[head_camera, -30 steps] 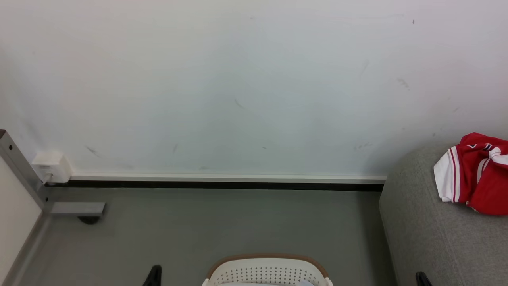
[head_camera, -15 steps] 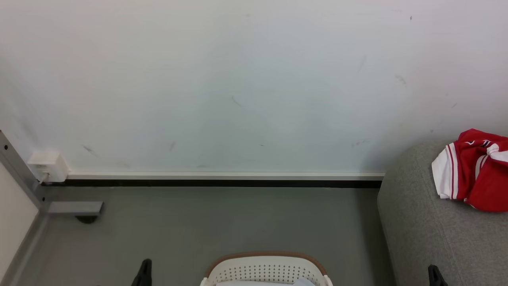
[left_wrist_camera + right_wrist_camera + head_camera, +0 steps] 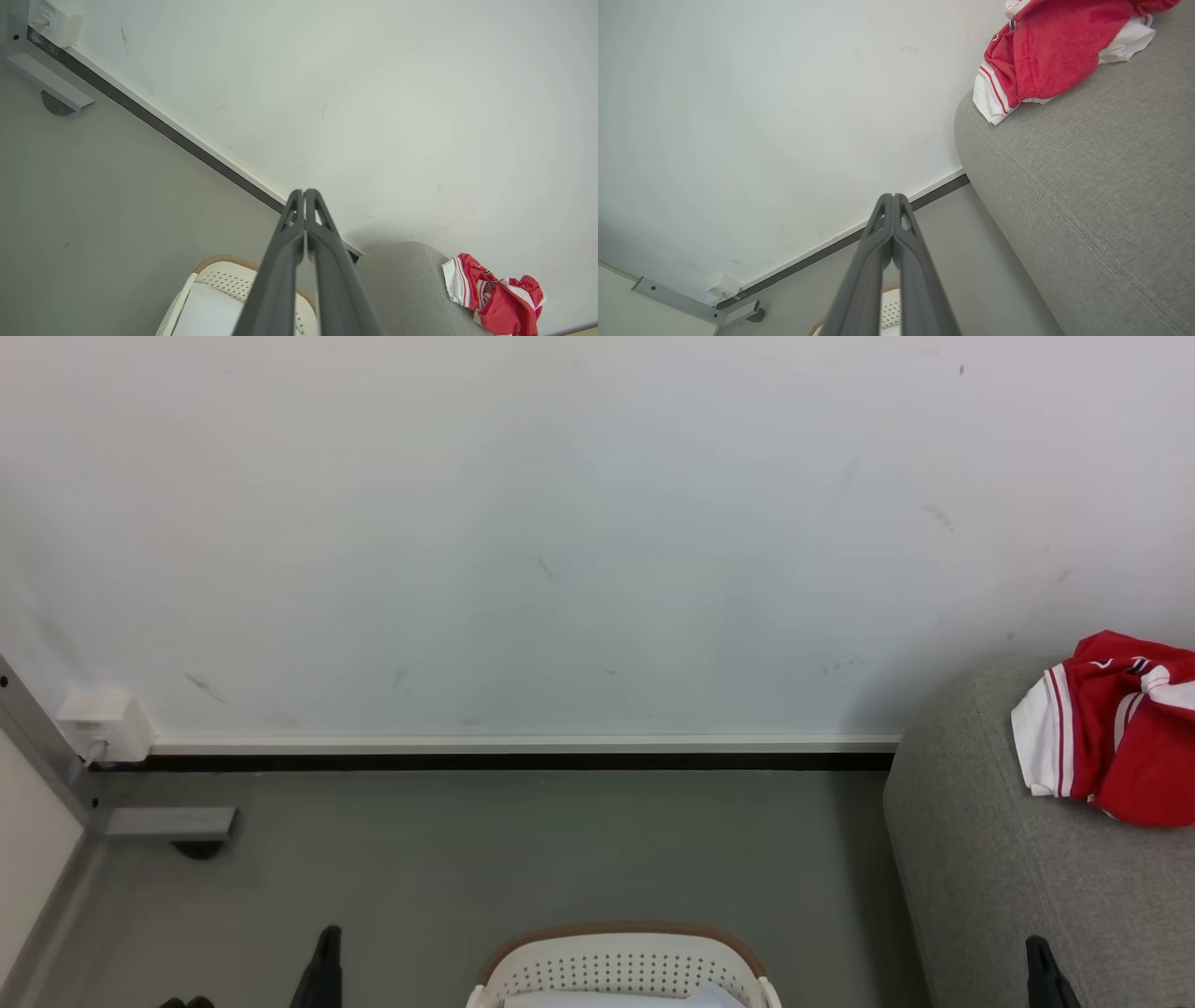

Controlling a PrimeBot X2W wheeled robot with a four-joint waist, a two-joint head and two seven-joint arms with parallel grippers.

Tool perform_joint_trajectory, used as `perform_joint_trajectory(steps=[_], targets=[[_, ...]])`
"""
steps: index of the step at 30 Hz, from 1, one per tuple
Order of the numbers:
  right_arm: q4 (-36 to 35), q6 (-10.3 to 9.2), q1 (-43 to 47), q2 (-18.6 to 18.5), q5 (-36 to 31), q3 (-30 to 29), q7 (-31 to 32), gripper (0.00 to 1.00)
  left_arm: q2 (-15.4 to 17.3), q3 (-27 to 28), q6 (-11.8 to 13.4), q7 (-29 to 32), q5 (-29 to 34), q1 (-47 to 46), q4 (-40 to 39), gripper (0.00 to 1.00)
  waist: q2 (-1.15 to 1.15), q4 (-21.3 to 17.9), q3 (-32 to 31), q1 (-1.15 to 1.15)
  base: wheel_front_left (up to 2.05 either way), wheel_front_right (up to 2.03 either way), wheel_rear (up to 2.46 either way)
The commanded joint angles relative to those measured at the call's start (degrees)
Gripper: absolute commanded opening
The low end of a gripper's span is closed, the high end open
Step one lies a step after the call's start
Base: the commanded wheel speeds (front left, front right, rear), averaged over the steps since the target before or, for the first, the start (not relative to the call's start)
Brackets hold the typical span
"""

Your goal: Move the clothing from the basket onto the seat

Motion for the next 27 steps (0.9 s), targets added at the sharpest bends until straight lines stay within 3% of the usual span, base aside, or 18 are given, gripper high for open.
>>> perform_joint_trajectory(steps=[1, 27], targets=[[-1.07, -0.03, -1.9, -0.36, 2.17, -0.34, 0.46, 0.0, 0.07, 0.54, -0.23, 0.49, -2.01, -1.59, -0.93, 0.0, 0.0, -0.04, 0.05, 0.0, 0.0, 0.0, 0.0], [-1.77, -0.06, -4.89, -0.46, 20.59, -2.07, 5.36, 0.0, -0.18, 2.95, -0.54, 5.41, -19.4, -3.9, -1.57, 0.0, 0.0, -0.88, 1.06, 0.0, 0.0, 0.0, 0.0]])
